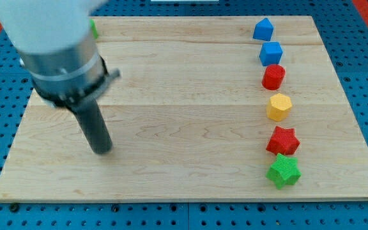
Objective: Move the yellow heart in between the red star and yellow hexagon
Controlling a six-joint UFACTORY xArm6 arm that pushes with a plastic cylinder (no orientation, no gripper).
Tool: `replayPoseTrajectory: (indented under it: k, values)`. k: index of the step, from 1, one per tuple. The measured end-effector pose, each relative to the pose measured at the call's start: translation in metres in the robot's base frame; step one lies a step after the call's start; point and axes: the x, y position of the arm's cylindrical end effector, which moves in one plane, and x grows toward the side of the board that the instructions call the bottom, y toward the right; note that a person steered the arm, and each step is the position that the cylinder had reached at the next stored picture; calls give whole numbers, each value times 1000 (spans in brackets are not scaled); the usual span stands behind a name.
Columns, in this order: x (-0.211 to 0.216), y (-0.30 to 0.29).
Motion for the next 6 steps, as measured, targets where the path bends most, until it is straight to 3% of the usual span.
replayPoseTrajectory:
  k: [1,2,3,4,6]
  values:
    - [-40,-52]
    - [-52,-108]
    - [-104,-95]
    - [-112,-55]
    - [-75,133]
